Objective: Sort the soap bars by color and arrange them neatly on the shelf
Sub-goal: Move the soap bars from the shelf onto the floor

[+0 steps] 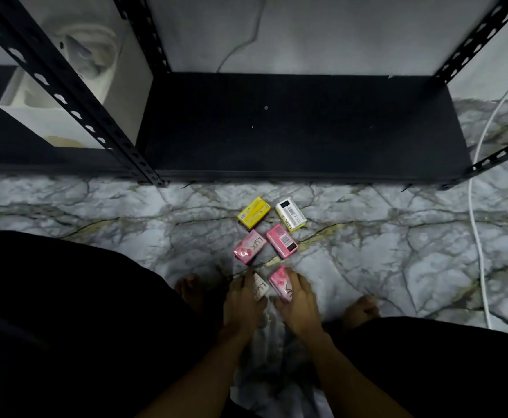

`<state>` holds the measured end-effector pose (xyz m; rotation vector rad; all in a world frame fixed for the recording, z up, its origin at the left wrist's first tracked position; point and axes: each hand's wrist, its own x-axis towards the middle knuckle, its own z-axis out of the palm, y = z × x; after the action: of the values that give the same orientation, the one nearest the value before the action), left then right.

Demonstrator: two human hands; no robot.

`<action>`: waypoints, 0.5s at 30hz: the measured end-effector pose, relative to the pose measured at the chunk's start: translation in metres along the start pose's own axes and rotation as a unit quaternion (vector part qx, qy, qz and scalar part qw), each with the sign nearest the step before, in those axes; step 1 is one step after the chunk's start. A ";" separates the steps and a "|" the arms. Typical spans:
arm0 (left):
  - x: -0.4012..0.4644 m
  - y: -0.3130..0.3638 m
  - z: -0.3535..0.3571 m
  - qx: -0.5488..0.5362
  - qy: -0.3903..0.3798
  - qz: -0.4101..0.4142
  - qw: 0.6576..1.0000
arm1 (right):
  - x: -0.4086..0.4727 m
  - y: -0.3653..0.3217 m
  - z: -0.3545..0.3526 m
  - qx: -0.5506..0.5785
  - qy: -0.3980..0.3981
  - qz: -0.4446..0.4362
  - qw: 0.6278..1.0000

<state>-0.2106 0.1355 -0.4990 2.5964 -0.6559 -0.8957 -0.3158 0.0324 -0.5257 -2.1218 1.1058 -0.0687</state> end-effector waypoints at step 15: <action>0.000 -0.006 -0.012 -0.271 0.035 -0.183 0.944 | 0.023 -0.001 0.007 0.238 0.084 0.285 0.925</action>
<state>-0.2010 0.1423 -0.4924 2.2509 0.1046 -0.9224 -0.2982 0.0201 -0.5359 -1.3302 1.5853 -0.2236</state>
